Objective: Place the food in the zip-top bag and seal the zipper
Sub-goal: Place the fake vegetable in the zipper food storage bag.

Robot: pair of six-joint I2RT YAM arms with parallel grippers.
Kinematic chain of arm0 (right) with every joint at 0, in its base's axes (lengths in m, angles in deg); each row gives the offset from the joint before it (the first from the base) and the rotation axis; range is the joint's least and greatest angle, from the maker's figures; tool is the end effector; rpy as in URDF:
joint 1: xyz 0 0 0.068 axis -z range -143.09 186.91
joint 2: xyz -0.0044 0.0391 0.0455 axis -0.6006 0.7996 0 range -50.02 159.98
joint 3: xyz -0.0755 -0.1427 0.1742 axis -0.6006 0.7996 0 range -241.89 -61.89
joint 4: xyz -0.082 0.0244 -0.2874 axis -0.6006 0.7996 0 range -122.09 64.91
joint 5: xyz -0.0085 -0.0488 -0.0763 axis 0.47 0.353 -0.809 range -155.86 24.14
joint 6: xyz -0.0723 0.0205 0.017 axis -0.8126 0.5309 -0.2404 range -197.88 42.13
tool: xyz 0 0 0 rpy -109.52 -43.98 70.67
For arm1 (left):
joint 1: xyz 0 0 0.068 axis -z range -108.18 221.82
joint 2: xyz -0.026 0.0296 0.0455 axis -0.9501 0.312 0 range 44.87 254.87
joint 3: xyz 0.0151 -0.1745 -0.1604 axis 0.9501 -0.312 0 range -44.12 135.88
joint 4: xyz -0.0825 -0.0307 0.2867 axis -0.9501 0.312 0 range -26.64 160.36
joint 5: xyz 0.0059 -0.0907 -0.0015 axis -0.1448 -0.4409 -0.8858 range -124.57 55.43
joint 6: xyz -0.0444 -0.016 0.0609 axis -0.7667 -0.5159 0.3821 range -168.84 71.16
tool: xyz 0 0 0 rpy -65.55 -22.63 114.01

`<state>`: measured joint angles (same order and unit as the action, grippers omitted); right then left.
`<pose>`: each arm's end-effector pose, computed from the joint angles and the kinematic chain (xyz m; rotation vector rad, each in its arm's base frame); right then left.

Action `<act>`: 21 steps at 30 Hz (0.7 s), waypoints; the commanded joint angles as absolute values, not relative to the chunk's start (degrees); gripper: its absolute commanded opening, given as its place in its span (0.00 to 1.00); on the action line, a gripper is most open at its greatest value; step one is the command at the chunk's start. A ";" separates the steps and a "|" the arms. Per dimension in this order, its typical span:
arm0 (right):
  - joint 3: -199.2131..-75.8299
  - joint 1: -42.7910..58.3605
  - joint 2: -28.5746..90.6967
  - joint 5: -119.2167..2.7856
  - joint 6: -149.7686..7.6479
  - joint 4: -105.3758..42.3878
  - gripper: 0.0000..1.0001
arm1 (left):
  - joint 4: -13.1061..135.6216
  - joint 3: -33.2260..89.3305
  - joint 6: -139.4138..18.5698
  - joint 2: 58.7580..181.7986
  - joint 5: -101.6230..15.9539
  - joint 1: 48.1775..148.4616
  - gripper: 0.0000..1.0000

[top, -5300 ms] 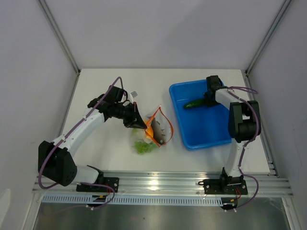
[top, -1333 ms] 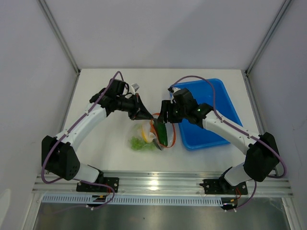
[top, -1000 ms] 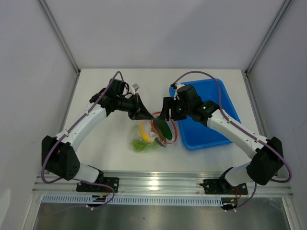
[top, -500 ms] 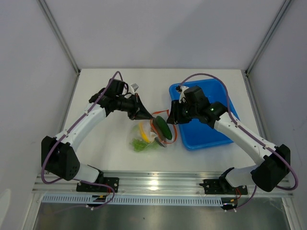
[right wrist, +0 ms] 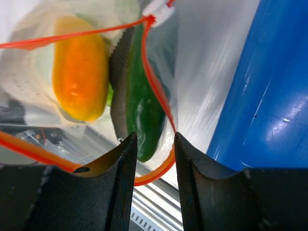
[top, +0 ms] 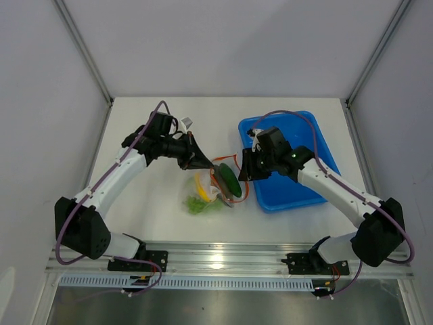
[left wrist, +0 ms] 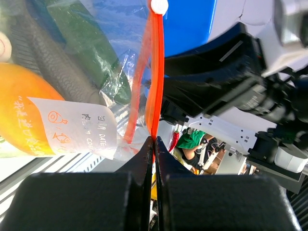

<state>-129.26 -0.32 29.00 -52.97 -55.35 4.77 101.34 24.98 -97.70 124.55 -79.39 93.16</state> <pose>0.2777 0.2294 0.2344 -0.4306 2.4916 0.7241 0.3100 -0.1707 0.2533 -0.2258 2.6353 -1.4499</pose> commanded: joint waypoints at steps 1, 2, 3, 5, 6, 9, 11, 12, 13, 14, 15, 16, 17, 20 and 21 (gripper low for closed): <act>-127.72 0.35 30.40 -53.38 -56.08 1.85 0.39 | 100.98 24.79 -96.57 122.13 -79.58 92.65 0.01; -127.46 0.44 31.27 -53.20 -56.08 1.40 0.39 | 101.07 24.79 -96.57 122.13 -79.57 92.65 0.01; -127.63 0.44 31.98 -53.11 -56.08 1.14 0.39 | 100.98 24.53 -96.57 121.95 -79.57 92.65 0.00; -128.15 0.52 33.99 -53.11 -56.17 1.05 0.39 | 101.15 24.61 -96.57 121.95 -79.57 92.65 0.01; -128.16 0.52 34.26 -52.68 -56.25 0.35 0.36 | 101.15 24.35 -96.57 121.78 -79.57 92.65 0.01; -128.24 0.61 35.41 -51.71 -56.52 -0.27 0.24 | 101.24 24.26 -96.48 121.60 -79.49 92.65 0.01; -128.42 0.61 35.67 -51.09 -56.87 -0.45 0.18 | 101.50 24.26 -96.39 121.51 -79.40 92.65 0.01; -128.59 0.61 35.67 -51.00 -56.96 -0.54 0.11 | 101.59 24.26 -96.30 121.51 -79.31 92.65 0.00; -128.68 0.70 35.59 -50.65 -57.04 -0.54 0.07 | 101.59 24.35 -96.13 121.60 -79.22 92.65 0.01; -128.95 0.70 35.59 -50.56 -57.04 -0.54 0.03 | 101.77 24.52 -95.95 121.60 -78.87 92.74 0.01; -129.73 0.70 35.41 -50.39 -57.13 -0.62 0.00 | 102.38 24.87 -95.69 121.51 -78.61 92.65 0.01; -130.35 0.70 35.24 -50.21 -57.13 -0.28 0.00 | 102.82 24.88 -94.99 121.51 -78.17 92.65 0.00; -131.05 0.70 35.06 -49.43 -57.22 -0.01 0.00 | 103.43 25.05 -94.55 121.43 -77.47 92.65 0.01; -134.91 0.70 34.18 -48.28 -56.87 0.87 0.00 | 106.95 26.54 -92.00 120.99 -75.19 92.65 0.01; -136.06 0.70 33.92 -47.41 -56.61 1.48 0.00 | 109.04 27.94 -91.39 120.55 -73.26 92.65 0.01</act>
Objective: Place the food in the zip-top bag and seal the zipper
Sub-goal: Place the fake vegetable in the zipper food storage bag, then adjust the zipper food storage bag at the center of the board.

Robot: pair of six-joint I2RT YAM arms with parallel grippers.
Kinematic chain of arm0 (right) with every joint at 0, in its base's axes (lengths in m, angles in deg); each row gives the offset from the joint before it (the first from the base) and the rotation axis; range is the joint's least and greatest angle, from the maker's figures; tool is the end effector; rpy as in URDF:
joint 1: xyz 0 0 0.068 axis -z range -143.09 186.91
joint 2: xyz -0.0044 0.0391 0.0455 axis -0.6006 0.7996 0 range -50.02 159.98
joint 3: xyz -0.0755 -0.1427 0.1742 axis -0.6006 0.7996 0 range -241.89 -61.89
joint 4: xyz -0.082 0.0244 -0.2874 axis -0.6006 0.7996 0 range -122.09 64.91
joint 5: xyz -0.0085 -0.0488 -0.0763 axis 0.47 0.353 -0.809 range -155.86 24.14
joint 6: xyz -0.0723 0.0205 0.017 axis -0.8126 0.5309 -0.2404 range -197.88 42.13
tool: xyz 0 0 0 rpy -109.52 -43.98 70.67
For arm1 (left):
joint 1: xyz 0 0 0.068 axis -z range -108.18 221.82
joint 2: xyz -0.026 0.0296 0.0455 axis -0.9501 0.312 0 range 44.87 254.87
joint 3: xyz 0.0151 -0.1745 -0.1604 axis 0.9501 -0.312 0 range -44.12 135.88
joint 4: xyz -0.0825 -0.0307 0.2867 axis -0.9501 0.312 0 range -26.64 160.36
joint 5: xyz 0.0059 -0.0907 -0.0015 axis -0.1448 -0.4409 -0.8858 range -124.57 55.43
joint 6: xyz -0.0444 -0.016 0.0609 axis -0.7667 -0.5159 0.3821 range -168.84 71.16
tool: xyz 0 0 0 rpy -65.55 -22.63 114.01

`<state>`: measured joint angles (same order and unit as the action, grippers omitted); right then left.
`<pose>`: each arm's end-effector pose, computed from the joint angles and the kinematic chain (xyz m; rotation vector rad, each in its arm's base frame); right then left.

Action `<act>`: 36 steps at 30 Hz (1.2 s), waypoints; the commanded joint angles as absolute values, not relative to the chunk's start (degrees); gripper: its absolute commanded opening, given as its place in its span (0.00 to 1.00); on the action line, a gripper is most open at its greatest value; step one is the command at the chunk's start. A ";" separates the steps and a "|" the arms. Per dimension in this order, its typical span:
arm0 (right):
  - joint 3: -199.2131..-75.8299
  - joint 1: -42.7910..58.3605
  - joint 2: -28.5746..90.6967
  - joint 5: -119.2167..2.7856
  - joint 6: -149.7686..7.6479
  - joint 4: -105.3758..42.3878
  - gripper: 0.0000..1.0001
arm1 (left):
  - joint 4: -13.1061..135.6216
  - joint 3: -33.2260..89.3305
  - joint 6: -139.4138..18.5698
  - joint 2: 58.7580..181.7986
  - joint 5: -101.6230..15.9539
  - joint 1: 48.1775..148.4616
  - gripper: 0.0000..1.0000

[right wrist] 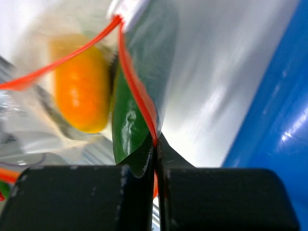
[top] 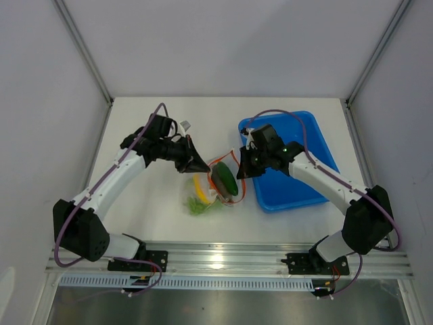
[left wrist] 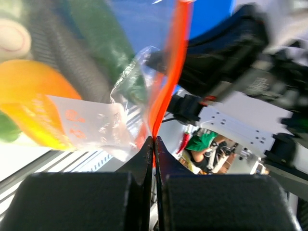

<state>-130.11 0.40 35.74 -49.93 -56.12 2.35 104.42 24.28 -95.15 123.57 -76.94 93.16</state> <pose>0.2932 0.2394 0.2034 -0.4569 2.5548 0.7516 0.3041 -0.1662 0.2487 -0.2217 2.6684 -1.3719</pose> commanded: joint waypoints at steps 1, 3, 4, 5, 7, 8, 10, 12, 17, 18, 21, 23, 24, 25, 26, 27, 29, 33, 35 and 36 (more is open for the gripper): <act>-137.29 0.70 33.65 -46.70 -56.61 1.92 0.00 | 110.20 28.56 -89.99 120.20 -72.29 92.65 0.01; -141.33 0.70 33.56 -44.51 -56.61 3.84 0.00 | 112.39 31.02 -88.84 119.58 -69.48 92.65 0.01; -142.73 0.44 33.56 -43.89 -56.52 4.55 0.00 | 114.75 32.33 -87.88 118.97 -68.77 92.65 0.00; -145.27 0.26 33.56 -43.27 -56.43 5.26 0.00 | 115.82 33.04 -87.52 118.44 -68.07 92.65 0.01; -147.57 -0.52 33.57 -42.22 -56.17 6.92 0.00 | 117.49 34.62 -87.08 116.43 -66.66 92.74 0.01; -149.23 -0.88 33.56 -42.04 -56.08 7.46 0.00 | 117.94 34.89 -86.99 115.72 -66.39 92.74 0.01; -149.86 -1.84 33.56 -41.95 -55.64 7.64 0.00 | 118.55 34.38 -86.90 114.57 -65.34 92.74 0.00; -148.56 -1.94 34.26 -41.69 -55.46 6.76 0.00 | 118.12 31.84 -86.81 113.69 -65.16 92.74 0.01; -145.82 -1.85 39.62 -41.60 -55.37 7.46 0.00 | 112.06 20.43 -88.04 113.08 -66.04 92.74 0.01; -145.56 -1.94 40.76 -41.42 -55.55 7.29 0.00 | 111.27 20.05 -87.87 113.42 -66.13 92.74 0.01; -146.43 -2.20 41.12 -42.12 -56.08 7.02 0.00 | 111.79 21.36 -87.95 113.96 -66.13 92.65 0.01; -149.33 -2.20 41.12 -42.56 -56.52 7.55 0.00 | 112.31 24.24 -88.13 113.87 -66.13 92.74 0.01; -150.73 -2.29 41.12 -42.65 -57.04 8.33 0.00 | 113.97 27.05 -88.39 114.13 -66.65 92.65 0.01; -153.62 -2.37 41.21 -42.65 -57.31 8.69 0.00 | 114.94 30.38 -88.57 114.22 -67.18 92.74 0.01; -154.95 -2.55 41.21 -42.48 -57.48 9.56 0.00 | 115.30 31.37 -88.83 114.22 -68.14 92.74 0.00; -156.18 -2.90 41.30 -42.39 -57.57 9.83 0.00 | 115.65 34.25 -89.62 114.22 -68.50 92.74 0.01; -159.08 -3.34 41.47 -42.04 -57.57 10.36 0.00 | 115.83 35.33 -90.41 113.52 -68.94 92.74 0.01; -159.36 -3.61 41.30 -39.23 -55.12 9.66 0.00 | 114.08 33.15 -91.91 111.76 -69.20 92.74 0.01; -158.22 -3.96 41.12 -39.05 -54.15 8.52 0.00 | 113.55 30.86 -91.73 111.49 -69.38 92.74 0.00; -156.91 -4.13 41.21 -39.14 -54.14 8.34 0.00 | 113.37 28.85 -91.30 111.58 -69.55 92.74 0.01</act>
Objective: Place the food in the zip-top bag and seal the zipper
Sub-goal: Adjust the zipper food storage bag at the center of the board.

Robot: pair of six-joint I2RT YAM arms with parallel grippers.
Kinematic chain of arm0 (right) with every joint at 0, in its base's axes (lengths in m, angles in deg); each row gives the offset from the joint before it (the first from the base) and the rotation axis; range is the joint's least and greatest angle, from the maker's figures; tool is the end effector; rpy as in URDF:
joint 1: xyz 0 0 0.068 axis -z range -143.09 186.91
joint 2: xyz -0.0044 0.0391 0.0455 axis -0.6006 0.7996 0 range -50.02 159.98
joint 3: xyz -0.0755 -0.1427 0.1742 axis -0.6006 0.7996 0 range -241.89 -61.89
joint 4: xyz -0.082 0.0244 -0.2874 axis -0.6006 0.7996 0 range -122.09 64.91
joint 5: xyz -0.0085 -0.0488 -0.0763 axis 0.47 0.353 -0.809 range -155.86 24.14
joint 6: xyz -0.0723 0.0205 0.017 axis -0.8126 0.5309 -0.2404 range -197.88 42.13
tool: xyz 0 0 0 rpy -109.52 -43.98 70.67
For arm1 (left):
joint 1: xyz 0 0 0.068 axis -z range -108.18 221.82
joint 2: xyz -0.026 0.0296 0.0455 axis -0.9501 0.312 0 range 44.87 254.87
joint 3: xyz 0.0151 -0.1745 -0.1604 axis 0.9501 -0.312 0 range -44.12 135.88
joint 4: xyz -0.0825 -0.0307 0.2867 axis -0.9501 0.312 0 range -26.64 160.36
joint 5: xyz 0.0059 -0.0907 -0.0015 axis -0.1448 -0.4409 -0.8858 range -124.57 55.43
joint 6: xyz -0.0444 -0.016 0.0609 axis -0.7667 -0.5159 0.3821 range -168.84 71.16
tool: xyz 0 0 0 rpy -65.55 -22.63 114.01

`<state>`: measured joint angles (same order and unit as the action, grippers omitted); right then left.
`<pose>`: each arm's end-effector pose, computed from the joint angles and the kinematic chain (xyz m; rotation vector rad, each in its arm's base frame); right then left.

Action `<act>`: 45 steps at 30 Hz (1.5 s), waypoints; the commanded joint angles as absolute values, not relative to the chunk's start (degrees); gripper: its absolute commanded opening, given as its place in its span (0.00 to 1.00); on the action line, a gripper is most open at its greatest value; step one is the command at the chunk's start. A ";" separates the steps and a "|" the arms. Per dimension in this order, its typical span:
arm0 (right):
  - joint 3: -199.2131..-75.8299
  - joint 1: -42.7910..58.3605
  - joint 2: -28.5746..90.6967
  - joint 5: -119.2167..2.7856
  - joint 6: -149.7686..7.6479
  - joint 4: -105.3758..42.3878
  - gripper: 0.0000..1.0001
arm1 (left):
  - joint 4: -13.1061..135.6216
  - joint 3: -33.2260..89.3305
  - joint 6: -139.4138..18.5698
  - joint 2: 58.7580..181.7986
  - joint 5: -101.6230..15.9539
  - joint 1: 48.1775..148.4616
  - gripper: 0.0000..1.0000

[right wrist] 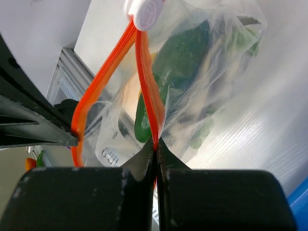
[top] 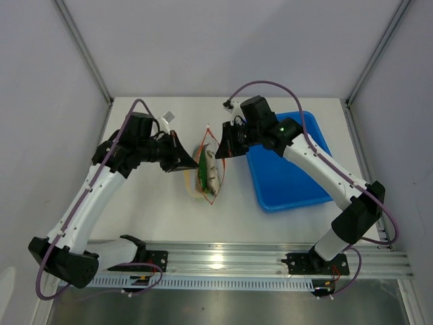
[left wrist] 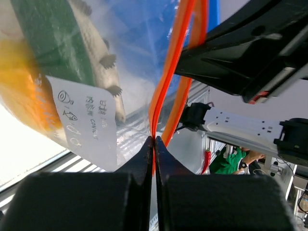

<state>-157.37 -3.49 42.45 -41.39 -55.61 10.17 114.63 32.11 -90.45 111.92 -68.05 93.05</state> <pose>0.2988 0.2899 0.3310 -0.6206 2.3253 1.0339 0.2659 -0.1421 0.3413 -0.1115 2.4728 -1.1978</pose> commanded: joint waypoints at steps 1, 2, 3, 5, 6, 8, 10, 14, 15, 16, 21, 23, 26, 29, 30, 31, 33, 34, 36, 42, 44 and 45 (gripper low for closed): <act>-156.38 -4.31 41.30 -39.31 -54.06 8.17 0.00 | 112.85 27.88 -91.12 111.58 -69.47 92.74 0.00; -155.85 -4.40 41.47 -39.31 -54.14 7.90 0.00 | 111.97 24.30 -90.94 111.49 -69.12 92.65 0.00; -154.45 -4.40 41.56 -39.31 -54.14 7.47 0.00 | 111.53 23.22 -90.51 111.41 -68.68 92.65 0.01; -153.39 -4.40 42.00 -39.49 -54.23 7.28 0.00 | 111.18 20.76 -90.50 111.58 -68.24 92.65 0.01; -153.12 -4.40 42.61 -39.49 -54.15 7.63 0.00 | 110.56 20.66 -90.94 111.58 -68.41 92.65 0.01; -153.20 -4.40 43.05 -39.14 -54.06 8.16 0.00 | 109.77 21.09 -91.47 111.23 -68.59 92.65 0.01; -153.47 -4.48 42.88 -39.22 -54.06 7.99 0.00 | 109.94 23.46 -91.38 111.49 -68.06 92.65 0.01; -155.13 -4.49 43.05 -38.79 -53.62 8.95 0.00 | 111.70 27.51 -91.03 113.07 -68.15 92.65 0.01; -155.66 -4.57 43.58 -38.61 -53.44 9.30 0.00 | 111.61 28.21 -91.03 113.16 -67.89 92.65 0.01; -156.80 -4.57 43.93 -38.52 -53.35 9.92 0.00 | 111.61 28.48 -91.12 113.25 -67.71 92.65 0.01; -158.92 -4.57 45.60 -40.18 -50.03 9.48 0.00 | 111.17 29.27 -90.68 114.39 -69.38 92.74 0.16; -159.88 -4.48 47.01 -41.77 -48.09 9.57 0.00 | 110.74 29.36 -90.42 114.39 -68.86 93.00 0.33; -161.02 -4.40 48.94 -43.27 -43.96 9.66 0.00 | 111.35 30.15 -89.45 114.74 -67.98 93.26 0.44; -161.20 -4.48 49.73 -43.36 -40.97 8.70 0.00 | 113.01 30.85 -88.66 115.01 -66.83 93.35 0.46; -161.20 -4.48 49.82 -43.53 -40.35 8.52 0.00 | 113.63 31.11 -88.57 114.83 -65.26 93.35 0.47; -161.12 -4.48 49.82 -43.53 -39.74 8.34 0.00 | 114.50 31.73 -88.31 114.57 -64.03 93.44 0.47; -160.59 -4.48 49.47 -43.80 -39.47 8.34 0.00 | 116.97 32.87 -87.96 112.91 -58.87 93.62 0.48; -160.33 -4.40 49.21 -44.06 -39.38 8.25 0.00 | 117.67 33.14 -87.43 112.12 -57.53 93.70 0.48; -159.10 -4.40 48.33 -44.15 -38.94 7.73 0.00 | 119.08 34.28 -87.25 109.74 -55.24 93.70 0.49; -159.53 -4.31 48.07 -45.55 -37.45 8.43 0.00 | 123.99 35.34 -86.46 107.18 -46.97 93.79 0.52; -160.06 -4.31 48.42 -45.73 -36.83 8.43 0.00 | 123.66 34.37 -86.28 107.36 -47.14 93.79 0.54; -160.24 -4.40 48.77 -46.69 -35.87 8.78 0.00 | 122.26 33.24 -86.20 107.45 -47.84 93.79 0.56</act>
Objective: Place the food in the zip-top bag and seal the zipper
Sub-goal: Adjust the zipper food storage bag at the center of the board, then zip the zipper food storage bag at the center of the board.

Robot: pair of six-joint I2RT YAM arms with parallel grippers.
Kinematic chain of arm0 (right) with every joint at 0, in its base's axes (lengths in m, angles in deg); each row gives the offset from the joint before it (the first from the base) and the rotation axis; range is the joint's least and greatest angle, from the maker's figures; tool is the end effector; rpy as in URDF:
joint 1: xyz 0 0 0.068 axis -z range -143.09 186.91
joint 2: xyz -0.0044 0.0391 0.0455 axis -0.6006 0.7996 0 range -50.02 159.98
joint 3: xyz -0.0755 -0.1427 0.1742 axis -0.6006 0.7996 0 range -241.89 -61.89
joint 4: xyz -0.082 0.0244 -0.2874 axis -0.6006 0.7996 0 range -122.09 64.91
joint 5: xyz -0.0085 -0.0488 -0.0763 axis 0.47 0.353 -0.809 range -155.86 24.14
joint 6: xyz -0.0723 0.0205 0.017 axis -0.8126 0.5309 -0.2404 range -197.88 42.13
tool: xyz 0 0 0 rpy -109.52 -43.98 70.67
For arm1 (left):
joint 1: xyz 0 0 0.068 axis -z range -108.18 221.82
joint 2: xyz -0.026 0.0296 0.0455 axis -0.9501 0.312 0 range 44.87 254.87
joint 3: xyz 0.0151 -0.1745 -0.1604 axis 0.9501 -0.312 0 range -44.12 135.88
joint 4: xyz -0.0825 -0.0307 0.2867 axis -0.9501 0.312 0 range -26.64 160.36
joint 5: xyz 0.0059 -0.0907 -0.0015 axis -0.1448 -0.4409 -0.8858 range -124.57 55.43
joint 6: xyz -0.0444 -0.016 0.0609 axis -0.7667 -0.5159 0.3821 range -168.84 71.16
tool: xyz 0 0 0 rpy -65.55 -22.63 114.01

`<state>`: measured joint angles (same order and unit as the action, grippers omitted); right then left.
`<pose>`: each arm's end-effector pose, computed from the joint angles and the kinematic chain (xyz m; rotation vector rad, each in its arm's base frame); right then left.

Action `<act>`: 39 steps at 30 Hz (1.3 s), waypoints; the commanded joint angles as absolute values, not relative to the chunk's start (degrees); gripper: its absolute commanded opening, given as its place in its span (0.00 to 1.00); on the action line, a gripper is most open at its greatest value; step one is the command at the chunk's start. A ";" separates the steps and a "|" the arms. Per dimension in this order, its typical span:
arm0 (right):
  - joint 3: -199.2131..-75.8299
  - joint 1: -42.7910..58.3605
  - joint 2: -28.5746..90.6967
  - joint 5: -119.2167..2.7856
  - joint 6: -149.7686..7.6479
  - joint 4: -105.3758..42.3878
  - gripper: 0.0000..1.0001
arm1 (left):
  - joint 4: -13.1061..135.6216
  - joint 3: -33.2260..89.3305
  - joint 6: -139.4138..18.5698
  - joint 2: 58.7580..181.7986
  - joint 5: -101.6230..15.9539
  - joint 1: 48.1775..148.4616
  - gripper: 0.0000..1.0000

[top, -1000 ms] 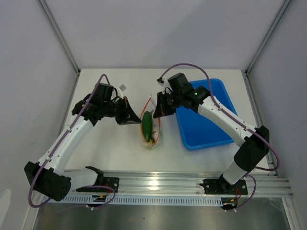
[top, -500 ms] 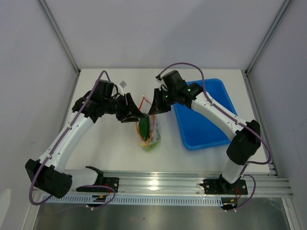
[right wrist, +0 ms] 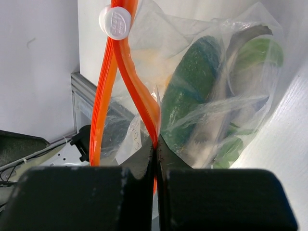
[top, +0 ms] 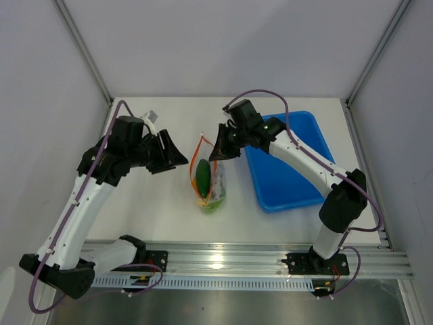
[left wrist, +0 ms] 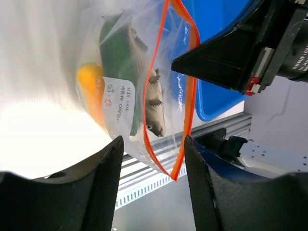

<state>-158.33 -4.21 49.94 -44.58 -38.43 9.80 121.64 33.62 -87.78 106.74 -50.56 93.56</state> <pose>0.3180 0.3092 0.2835 -0.2364 2.5748 1.0529 0.2463 -0.1176 0.3573 -0.2146 2.4240 -0.8352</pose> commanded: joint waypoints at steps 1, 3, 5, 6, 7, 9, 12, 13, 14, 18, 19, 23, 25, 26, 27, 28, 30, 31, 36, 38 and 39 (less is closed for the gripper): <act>-160.50 -4.40 48.94 -47.39 -35.34 9.04 0.00 | 121.38 32.18 -86.02 107.71 -48.98 93.79 0.58; -160.85 -4.40 49.47 -49.06 -34.02 9.83 0.00 | 120.23 31.30 -85.76 109.03 -52.84 93.97 0.60; -160.94 -4.48 50.35 -49.86 -31.83 9.92 0.00 | 118.04 30.33 -85.58 111.22 -56.61 94.58 0.62; -160.85 -4.57 50.61 -50.03 -30.95 9.66 0.00 | 117.25 29.89 -85.49 111.66 -56.98 94.93 0.66; -160.85 -4.57 50.96 -50.21 -29.29 9.57 0.00 | 116.54 29.97 -85.32 112.71 -57.25 95.81 0.66; -160.85 -4.92 52.11 -50.47 -27.96 9.31 0.00 | 115.22 30.33 -85.23 113.43 -57.34 96.69 0.70; -161.20 -5.98 52.72 -52.32 -26.20 9.13 0.00 | 112.76 30.33 -85.14 113.78 -58.04 98.01 0.73; -161.29 -6.59 52.72 -53.80 -25.85 9.22 0.00 | 112.41 30.33 -85.14 113.78 -58.04 98.62 0.74; -161.38 -6.94 52.72 -54.51 -25.32 9.22 0.00 | 112.06 30.50 -85.14 113.60 -57.95 98.97 0.75; -162.69 -7.74 53.51 -56.71 -24.00 11.15 0.00 | 111.88 30.59 -85.14 113.60 -56.90 100.03 0.77; -163.39 -7.82 53.60 -56.89 -23.91 11.33 0.00 | 112.05 30.94 -84.88 113.52 -56.29 100.55 0.77; -163.93 -8.09 53.17 -57.07 -23.03 10.81 0.00 | 114.95 33.31 -83.82 115.09 -51.99 102.58 0.77; -163.58 -8.09 52.11 -57.07 -22.24 10.28 0.00 | 116.61 34.89 -83.38 115.80 -49.70 104.07 0.77; -163.49 -8.09 51.85 -56.98 -21.98 10.01 0.00 | 116.97 35.07 -83.30 115.97 -48.04 104.42 0.76; -163.49 -8.09 51.76 -56.72 -21.72 9.92 0.00 | 117.32 35.33 -83.21 116.24 -47.24 104.78 0.76; -163.58 -8.00 51.58 -56.63 -21.28 10.01 0.00 | 117.59 35.42 -83.21 116.50 -46.53 105.39 0.76; -163.40 -8.00 51.49 -56.37 -20.84 10.01 0.00 | 118.38 35.42 -83.56 116.76 -44.77 105.92 0.75; -163.31 -7.91 51.49 -55.84 -20.31 10.01 0.00 | 118.64 35.42 -83.65 117.03 -44.33 106.44 0.75; -163.31 -7.82 51.05 -55.57 -17.24 10.45 0.00 | 121.28 36.39 -85.14 119.22 -39.34 109.34 0.73; -163.92 -7.82 51.23 -55.83 -16.09 11.06 0.00 | 122.94 37.36 -85.67 120.37 -37.48 110.58 0.72; -164.80 -8.09 51.32 -56.19 -15.65 11.50 0.00 | 123.21 37.62 -86.28 120.72 -35.99 111.01 0.71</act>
